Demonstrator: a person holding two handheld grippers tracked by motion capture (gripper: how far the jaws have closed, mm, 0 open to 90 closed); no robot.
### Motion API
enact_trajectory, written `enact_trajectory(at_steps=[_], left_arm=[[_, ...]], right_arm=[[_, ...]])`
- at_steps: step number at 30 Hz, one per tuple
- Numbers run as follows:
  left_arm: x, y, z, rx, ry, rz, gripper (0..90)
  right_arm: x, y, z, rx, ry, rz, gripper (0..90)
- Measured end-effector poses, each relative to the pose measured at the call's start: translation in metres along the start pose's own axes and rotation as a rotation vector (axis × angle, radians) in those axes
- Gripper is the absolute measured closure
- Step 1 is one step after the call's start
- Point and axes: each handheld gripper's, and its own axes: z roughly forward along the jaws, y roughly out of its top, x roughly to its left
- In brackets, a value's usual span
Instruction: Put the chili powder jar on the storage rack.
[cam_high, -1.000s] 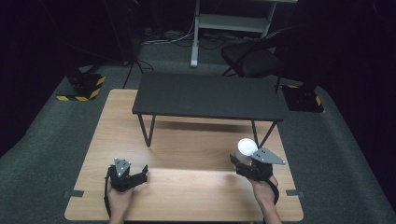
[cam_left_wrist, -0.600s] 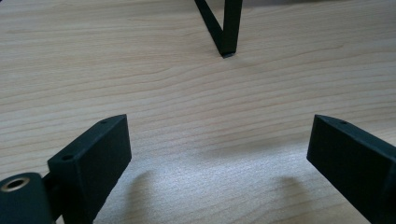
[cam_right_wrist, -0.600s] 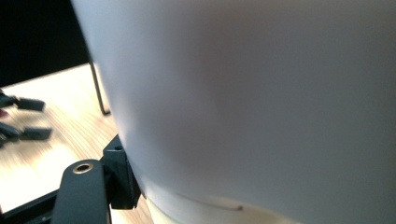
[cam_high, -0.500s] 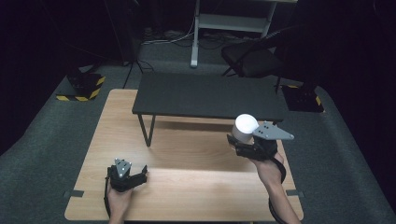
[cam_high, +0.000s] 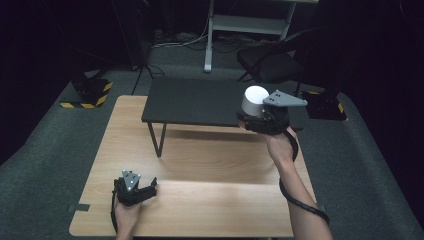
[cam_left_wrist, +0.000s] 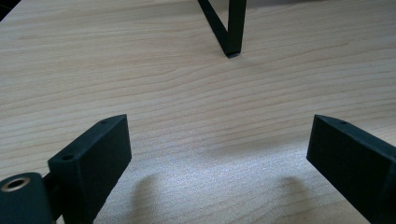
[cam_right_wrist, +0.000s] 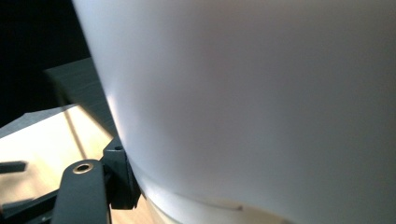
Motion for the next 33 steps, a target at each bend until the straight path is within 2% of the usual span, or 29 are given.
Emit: enact_trajectory(at_steps=[1, 2, 5, 6, 7, 8, 14, 18, 24, 28, 33], left_arm=[[0.000, 0.000, 0.000, 0.000, 0.000, 0.000, 6.6], [0.000, 0.000, 0.000, -0.001, 0.001, 0.000, 6.6], [-0.001, 0.000, 0.000, -0.002, 0.003, 0.000, 6.6], [-0.001, 0.000, 0.000, -0.002, 0.005, 0.003, 6.6], [-0.001, 0.000, 0.000, -0.002, 0.005, 0.003, 6.6], [-0.001, -0.001, -0.001, -0.005, 0.010, 0.006, 6.7], [-0.002, -0.002, -0.002, -0.009, 0.019, 0.012, 6.7], [-0.002, -0.002, -0.002, -0.012, 0.020, 0.018, 6.7], [0.000, -0.005, -0.004, -0.029, 0.002, 0.030, 6.6], [-0.001, -0.005, -0.004, -0.027, 0.005, 0.028, 6.6], [0.000, -0.005, -0.004, -0.027, 0.003, 0.025, 6.4]], right_arm=[[0.000, 0.000, 0.000, 0.000, 0.000, 0.000, 29.8], [-0.002, 0.006, 0.010, 0.014, -0.011, 0.016, 29.8], [-0.004, 0.011, 0.019, 0.025, -0.017, 0.026, 29.8], [-0.006, 0.015, 0.028, 0.040, -0.025, 0.036, 29.8], [-0.006, 0.015, 0.028, 0.040, -0.025, 0.036, 29.8], [-0.007, 0.020, 0.037, 0.060, -0.035, 0.038, 29.8], [-0.012, 0.030, 0.057, 0.109, -0.043, 0.051, 29.8], [-0.015, 0.030, 0.063, 0.112, -0.034, 0.069, 29.8], [-0.022, 0.029, 0.062, 0.111, -0.014, 0.087, 29.6], [-0.018, 0.031, 0.062, 0.122, -0.022, 0.063, 29.5], [-0.018, 0.029, 0.062, 0.116, -0.022, 0.065, 29.5]])
